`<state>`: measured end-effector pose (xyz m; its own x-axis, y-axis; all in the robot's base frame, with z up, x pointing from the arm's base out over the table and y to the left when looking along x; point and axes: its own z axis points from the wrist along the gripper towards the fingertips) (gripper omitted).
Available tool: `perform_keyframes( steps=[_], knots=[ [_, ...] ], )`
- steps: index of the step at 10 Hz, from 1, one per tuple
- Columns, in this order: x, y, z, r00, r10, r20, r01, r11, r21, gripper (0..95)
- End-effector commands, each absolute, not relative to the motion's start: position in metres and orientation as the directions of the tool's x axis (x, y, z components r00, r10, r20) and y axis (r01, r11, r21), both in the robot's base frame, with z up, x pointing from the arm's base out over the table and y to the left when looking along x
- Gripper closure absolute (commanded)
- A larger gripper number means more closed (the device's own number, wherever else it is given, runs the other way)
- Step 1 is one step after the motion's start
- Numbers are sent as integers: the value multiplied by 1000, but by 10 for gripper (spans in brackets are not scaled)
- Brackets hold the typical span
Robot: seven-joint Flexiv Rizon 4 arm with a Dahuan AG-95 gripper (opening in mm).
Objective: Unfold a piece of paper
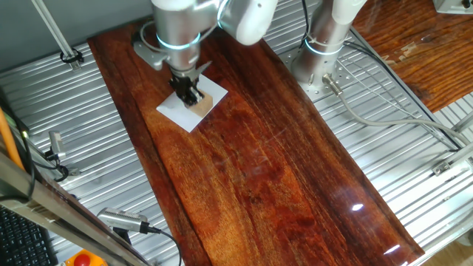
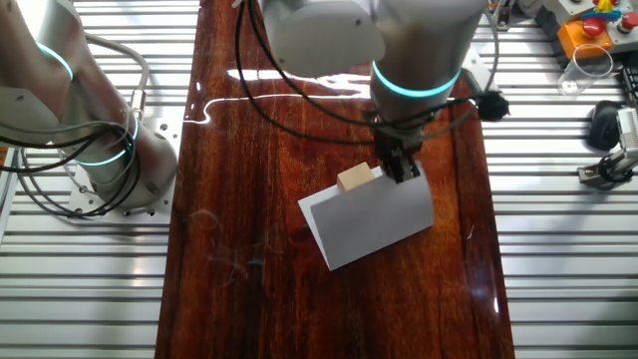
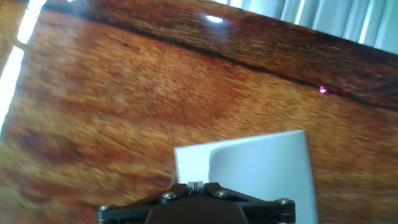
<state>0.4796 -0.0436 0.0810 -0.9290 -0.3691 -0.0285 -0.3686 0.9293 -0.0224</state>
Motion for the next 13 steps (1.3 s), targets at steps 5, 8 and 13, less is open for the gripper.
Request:
perform_keyframes(
  steps=[5, 8, 13],
  knots=[
    [488, -94, 93, -875, -485, -4, -484, 874, -45, 950],
    [488, -94, 93, -900, -435, -7, -435, 900, -37, 950],
    [488, -100, 93, -926, -378, 0, -377, 925, -40, 950]
  ],
)
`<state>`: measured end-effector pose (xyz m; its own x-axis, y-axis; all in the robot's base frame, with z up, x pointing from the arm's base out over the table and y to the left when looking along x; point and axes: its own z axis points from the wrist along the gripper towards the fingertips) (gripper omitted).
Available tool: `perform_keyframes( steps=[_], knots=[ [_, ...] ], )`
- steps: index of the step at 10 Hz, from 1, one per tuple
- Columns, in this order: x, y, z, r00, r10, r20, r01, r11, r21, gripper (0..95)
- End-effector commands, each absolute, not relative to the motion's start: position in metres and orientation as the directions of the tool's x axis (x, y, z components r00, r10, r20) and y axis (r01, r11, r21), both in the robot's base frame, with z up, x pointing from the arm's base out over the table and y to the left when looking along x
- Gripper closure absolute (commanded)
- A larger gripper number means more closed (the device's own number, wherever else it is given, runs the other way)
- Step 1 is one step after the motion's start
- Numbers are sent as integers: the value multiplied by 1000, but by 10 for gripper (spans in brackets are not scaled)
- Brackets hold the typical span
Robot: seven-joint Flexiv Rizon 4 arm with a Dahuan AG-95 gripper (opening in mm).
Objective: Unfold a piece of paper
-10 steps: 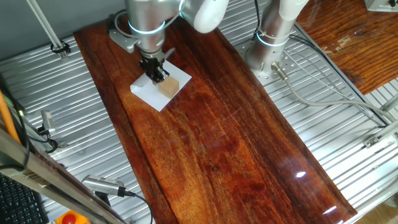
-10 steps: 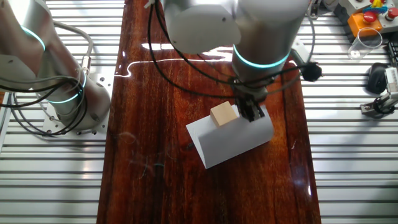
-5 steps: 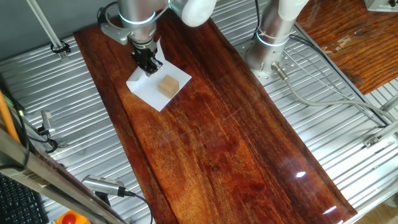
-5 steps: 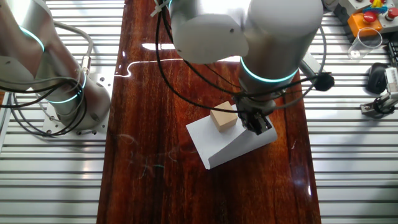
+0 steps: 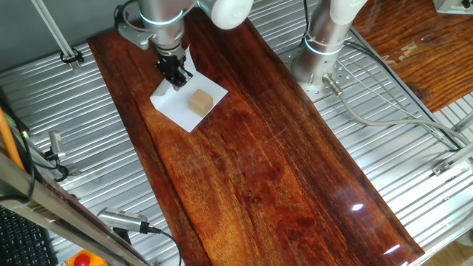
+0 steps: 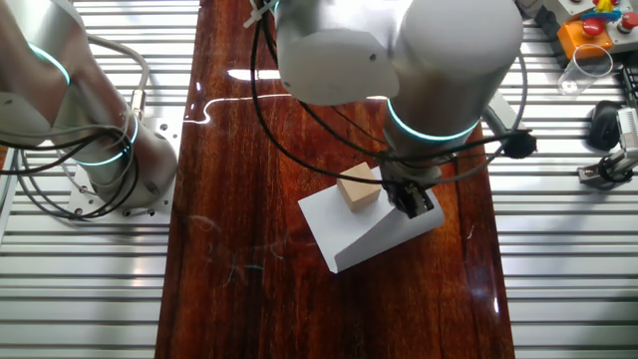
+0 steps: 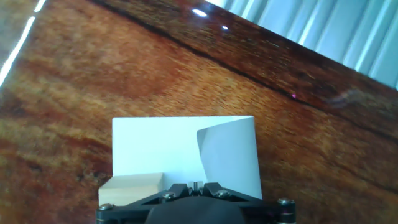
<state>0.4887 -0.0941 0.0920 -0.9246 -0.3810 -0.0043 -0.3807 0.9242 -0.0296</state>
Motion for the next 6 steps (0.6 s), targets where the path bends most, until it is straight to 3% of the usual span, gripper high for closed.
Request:
perform_keyframes(
  steps=[1, 6],
  knots=[
    [490, -112, 94, -915, -404, -1, -403, 914, -37, 950],
    [494, -183, 97, -853, -522, -7, -521, 852, -45, 950]
  ],
)
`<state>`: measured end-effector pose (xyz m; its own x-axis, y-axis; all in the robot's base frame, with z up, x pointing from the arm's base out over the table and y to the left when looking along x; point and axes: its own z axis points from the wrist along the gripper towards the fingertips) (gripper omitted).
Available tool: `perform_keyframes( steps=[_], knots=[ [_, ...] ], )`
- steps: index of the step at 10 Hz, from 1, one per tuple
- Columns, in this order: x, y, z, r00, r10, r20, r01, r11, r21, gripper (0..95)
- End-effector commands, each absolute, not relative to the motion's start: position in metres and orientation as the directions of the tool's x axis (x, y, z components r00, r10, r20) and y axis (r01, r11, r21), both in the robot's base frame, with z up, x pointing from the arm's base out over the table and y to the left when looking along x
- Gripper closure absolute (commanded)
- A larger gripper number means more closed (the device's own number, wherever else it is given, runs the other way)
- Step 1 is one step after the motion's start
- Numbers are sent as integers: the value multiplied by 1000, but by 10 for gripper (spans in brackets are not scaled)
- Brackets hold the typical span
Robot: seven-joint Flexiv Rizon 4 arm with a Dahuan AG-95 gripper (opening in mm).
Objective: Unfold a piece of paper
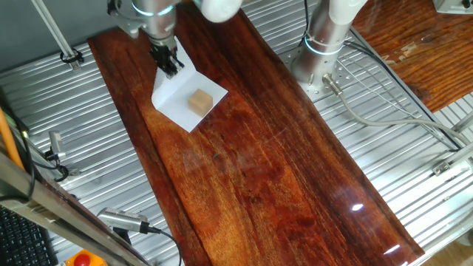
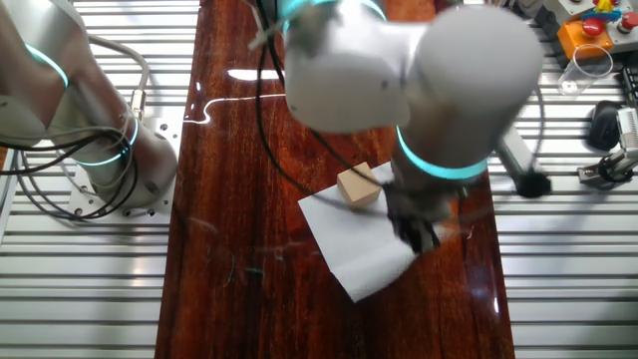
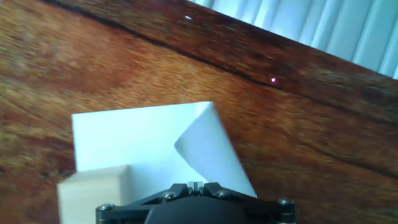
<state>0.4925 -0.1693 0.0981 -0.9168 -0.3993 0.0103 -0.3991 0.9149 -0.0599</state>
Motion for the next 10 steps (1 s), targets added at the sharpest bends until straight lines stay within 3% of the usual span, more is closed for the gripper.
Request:
perform_keyframes(
  steps=[1, 10],
  knots=[
    [495, -188, 97, -847, -531, -4, -530, 846, -45, 950],
    [497, -186, 94, -884, -466, -25, -466, 885, -18, 950]
  ],
)
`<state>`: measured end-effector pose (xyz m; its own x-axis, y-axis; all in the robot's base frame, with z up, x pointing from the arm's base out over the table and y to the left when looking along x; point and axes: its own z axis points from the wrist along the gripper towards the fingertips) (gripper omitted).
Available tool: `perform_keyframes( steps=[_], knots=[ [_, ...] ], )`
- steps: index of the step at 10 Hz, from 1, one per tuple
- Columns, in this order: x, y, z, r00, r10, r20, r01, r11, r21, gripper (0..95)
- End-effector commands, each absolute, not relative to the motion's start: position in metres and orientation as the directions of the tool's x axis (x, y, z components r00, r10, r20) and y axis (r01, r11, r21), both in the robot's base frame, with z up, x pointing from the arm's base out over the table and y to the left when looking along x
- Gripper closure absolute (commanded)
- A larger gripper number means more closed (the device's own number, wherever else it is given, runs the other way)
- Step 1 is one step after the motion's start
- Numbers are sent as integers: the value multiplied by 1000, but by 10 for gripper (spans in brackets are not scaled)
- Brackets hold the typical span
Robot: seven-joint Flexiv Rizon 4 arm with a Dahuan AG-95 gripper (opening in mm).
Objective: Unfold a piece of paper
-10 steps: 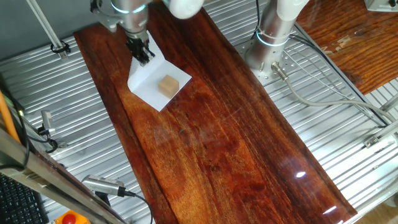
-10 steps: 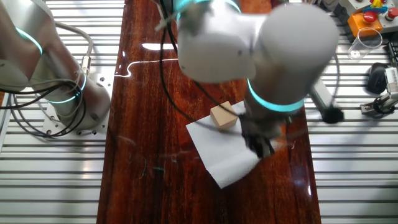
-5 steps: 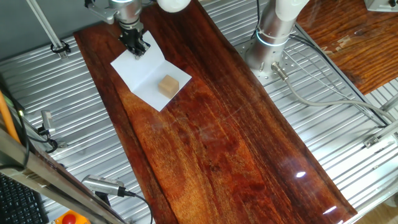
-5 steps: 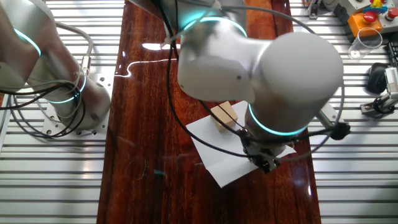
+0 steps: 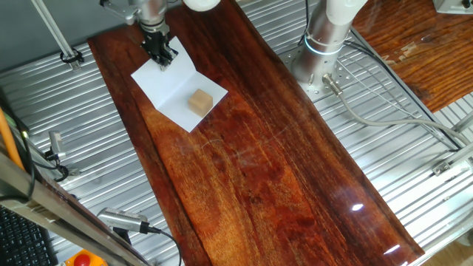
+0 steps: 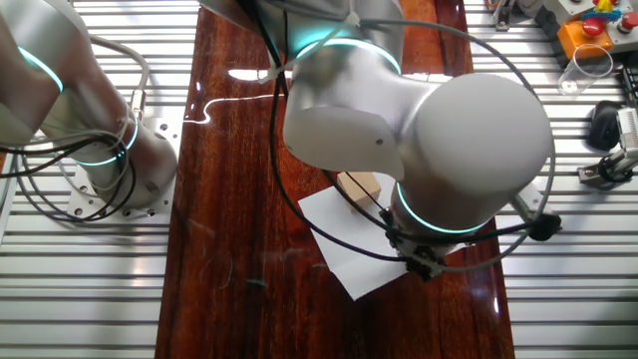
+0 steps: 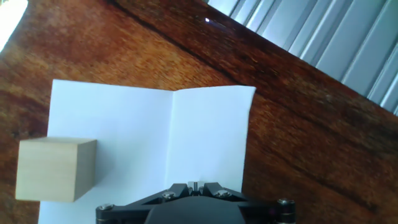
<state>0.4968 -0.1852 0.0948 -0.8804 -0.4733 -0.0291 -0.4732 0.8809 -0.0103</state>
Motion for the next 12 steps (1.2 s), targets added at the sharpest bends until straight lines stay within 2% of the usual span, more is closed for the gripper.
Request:
perform_keyframes(
  steps=[1, 7, 12],
  knots=[
    [497, -188, 92, -882, -470, -26, -470, 882, -19, 950],
    [499, -199, 55, -867, -496, -50, -495, 868, -33, 950],
    [498, -200, 52, -880, -475, 7, -475, 879, -42, 950]
  ],
)
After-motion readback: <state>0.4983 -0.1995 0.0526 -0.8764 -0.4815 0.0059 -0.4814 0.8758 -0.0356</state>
